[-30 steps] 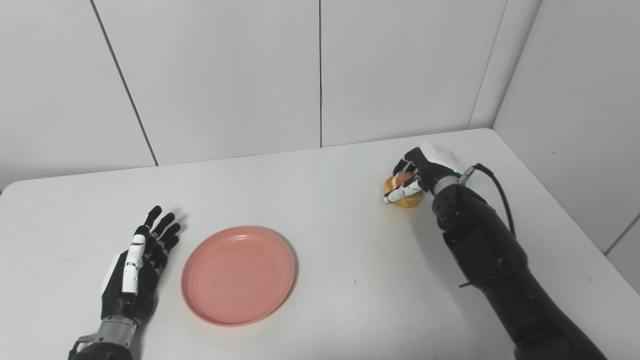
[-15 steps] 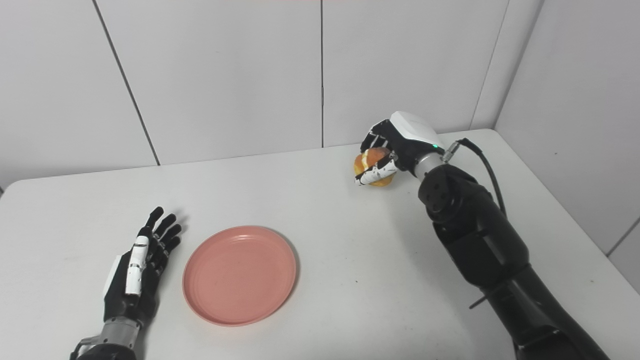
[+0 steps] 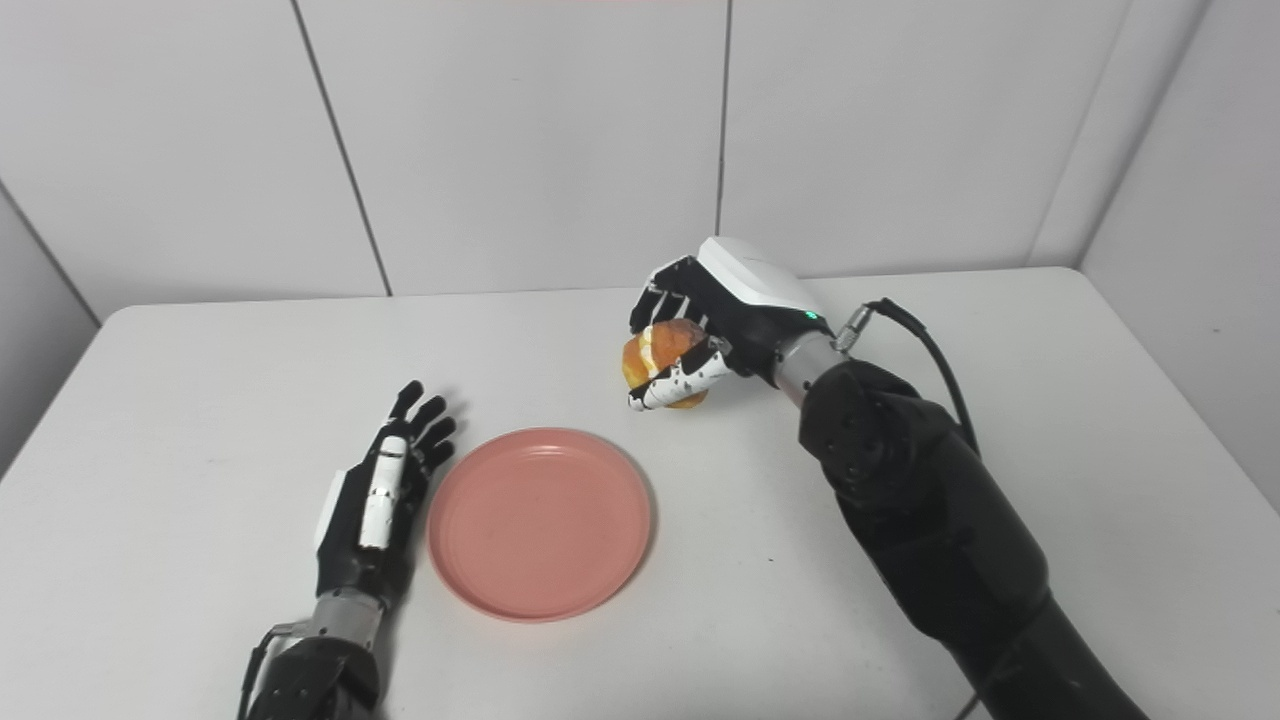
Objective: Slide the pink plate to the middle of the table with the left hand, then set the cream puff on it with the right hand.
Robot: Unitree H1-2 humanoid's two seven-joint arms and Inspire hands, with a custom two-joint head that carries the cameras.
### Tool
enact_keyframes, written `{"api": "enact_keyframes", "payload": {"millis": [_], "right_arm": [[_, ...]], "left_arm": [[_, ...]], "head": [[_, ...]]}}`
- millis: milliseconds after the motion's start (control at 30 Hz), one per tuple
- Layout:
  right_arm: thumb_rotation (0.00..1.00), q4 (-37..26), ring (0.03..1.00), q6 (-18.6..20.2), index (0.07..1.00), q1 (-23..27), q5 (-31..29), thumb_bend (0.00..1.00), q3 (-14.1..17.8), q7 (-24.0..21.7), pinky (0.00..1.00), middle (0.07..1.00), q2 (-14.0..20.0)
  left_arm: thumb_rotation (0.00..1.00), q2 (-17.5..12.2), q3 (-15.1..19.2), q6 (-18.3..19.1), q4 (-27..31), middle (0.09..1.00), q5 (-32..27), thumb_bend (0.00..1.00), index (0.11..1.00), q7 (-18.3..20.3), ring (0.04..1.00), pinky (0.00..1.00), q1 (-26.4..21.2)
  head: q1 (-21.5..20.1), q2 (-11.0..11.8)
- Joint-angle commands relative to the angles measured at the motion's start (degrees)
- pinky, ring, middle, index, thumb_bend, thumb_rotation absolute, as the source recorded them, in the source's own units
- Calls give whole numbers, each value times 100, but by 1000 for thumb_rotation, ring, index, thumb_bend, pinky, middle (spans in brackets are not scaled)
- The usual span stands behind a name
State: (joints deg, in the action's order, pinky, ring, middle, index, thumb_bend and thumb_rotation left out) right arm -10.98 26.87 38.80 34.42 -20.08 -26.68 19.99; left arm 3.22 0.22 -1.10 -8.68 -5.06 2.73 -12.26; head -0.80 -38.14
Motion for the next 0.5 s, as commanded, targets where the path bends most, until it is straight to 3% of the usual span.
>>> {"api": "enact_keyframes", "payload": {"millis": [0,467], "right_arm": [[129,-148,440,-153,492,152,64,495,-54,20,360,518,-38],[129,240,452,-277,492,48,215,495,-700,6,378,515,-533]], "left_arm": [[930,153,-105,159,-273,925,106,397,931,-92,903,908,305],[907,387,-263,167,-194,918,425,422,923,-414,901,886,232]], "head": [[50,-9],[428,-195]]}}
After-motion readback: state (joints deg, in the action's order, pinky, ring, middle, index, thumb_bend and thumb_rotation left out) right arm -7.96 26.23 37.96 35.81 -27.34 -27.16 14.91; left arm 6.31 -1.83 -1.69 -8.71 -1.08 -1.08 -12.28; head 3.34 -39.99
